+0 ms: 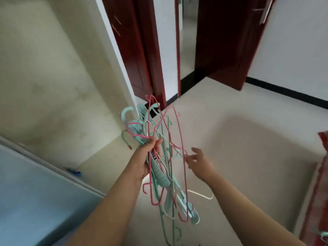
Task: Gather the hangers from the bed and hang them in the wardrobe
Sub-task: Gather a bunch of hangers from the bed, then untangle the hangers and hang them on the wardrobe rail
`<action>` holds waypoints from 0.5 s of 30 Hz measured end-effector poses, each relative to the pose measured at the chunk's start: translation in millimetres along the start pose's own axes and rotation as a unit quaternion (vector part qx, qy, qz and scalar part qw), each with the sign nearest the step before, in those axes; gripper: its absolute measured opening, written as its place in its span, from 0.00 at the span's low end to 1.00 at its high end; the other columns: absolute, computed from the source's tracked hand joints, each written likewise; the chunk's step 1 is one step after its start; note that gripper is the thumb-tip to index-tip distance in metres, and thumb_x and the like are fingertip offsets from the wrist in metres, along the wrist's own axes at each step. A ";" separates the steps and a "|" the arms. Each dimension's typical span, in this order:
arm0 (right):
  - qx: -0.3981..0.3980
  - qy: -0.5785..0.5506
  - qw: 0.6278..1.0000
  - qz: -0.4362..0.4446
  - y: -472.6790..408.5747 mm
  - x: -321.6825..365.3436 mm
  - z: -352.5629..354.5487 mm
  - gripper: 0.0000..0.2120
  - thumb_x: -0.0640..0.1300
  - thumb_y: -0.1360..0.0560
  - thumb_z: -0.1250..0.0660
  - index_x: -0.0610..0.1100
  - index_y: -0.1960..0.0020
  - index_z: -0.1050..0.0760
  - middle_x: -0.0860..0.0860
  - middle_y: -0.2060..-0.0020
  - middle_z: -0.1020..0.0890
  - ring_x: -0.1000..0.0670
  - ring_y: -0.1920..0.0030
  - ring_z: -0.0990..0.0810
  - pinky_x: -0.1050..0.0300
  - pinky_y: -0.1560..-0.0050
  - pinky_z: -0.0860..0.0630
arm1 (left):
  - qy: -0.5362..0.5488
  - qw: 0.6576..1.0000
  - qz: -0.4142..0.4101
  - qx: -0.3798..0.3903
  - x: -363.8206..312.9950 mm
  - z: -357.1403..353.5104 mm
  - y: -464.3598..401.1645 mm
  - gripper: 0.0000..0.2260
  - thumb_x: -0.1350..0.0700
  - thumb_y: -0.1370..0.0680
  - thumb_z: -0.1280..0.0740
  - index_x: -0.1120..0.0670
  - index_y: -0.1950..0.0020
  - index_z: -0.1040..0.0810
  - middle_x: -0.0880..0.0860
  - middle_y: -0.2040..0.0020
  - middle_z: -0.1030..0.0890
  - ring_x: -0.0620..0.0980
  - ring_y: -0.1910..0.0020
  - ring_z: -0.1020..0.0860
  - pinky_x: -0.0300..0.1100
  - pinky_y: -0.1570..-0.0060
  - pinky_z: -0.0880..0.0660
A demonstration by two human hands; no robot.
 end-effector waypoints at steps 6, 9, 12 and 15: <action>-0.087 0.302 0.932 0.183 -51.8 126.6 -19.5 0.40 0.34 0.27 0.40 0.60 0.25 0.55 0.52 0.23 0.53 0.43 0.25 0.47 0.42 0.31 0.35 | -0.098 0.995 0.012 -0.023 -49.5 90.4 6.6 0.08 0.55 0.29 0.29 0.60 0.57 0.20 0.54 0.62 0.18 0.44 0.73 0.25 0.39 0.68 0.26; -0.035 0.321 0.916 0.237 -71.9 179.0 -55.2 0.32 0.42 0.23 0.38 0.56 0.24 0.50 0.49 0.24 0.45 0.42 0.27 0.38 0.44 0.35 0.30 | -0.141 0.988 -0.001 -0.056 -65.2 120.3 3.4 0.07 0.56 0.28 0.28 0.57 0.64 0.15 0.60 0.57 0.19 0.45 0.73 0.26 0.38 0.66 0.26; 0.032 0.234 0.949 0.208 -69.0 201.0 -101.2 0.24 0.63 0.23 0.42 0.47 0.36 0.32 0.49 0.41 0.23 0.47 0.44 0.22 0.51 0.45 0.26 | -0.052 0.991 -0.031 -0.122 -82.5 141.6 -8.5 0.08 0.58 0.25 0.29 0.58 0.63 0.15 0.58 0.63 0.18 0.45 0.75 0.25 0.38 0.69 0.24; 0.239 0.268 0.906 0.224 -42.2 205.6 -177.8 0.29 0.70 0.27 0.45 0.45 0.53 0.25 0.49 0.59 0.21 0.48 0.57 0.21 0.52 0.51 0.27 | 0.119 0.972 -0.074 -0.189 -102.9 159.4 -28.1 0.05 0.61 0.23 0.32 0.62 0.56 0.20 0.55 0.64 0.16 0.44 0.74 0.23 0.35 0.73 0.24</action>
Point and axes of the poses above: each hand's wrist, its own y-axis away from the middle knuckle, its own z-axis out of the back of the hand, x = y × z, the point moved 8 cm from there along -y, towards the middle knuckle
